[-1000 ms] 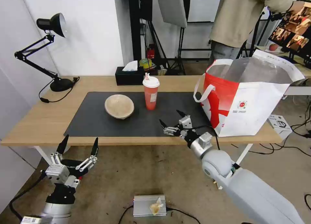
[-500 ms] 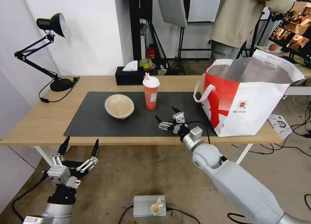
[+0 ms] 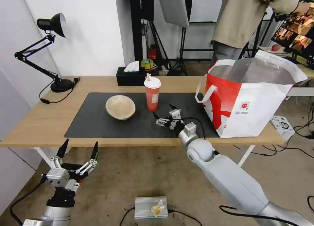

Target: Pick up the trash from the table and place it into the takeout bag.

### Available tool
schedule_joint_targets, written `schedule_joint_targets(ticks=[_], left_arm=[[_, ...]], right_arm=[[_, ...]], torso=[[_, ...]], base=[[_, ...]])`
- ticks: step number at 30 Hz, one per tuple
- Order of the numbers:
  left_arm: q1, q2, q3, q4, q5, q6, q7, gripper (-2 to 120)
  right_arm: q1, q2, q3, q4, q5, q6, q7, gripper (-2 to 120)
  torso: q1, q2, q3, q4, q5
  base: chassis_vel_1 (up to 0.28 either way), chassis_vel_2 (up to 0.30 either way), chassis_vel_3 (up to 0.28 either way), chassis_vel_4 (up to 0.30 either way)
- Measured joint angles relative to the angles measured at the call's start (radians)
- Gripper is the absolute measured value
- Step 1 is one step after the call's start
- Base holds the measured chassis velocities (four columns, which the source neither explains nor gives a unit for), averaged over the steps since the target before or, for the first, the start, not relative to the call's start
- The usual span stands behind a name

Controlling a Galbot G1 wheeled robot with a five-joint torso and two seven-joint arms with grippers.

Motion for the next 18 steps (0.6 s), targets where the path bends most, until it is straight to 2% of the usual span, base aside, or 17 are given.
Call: schedule_joint_targets(ticks=[18], left_arm=[[0.001,-0.020,-0.002,0.019,0.002,-0.023,0.006,100]], right_arm=[[0.048,0.044,-0.008,-0.096,-0.017,0.024,-0.008,100]], torso=[[0.000,0.000,0.000,0.0000,0.0001]], base=[[0.000,0.000,0.000,0.000]])
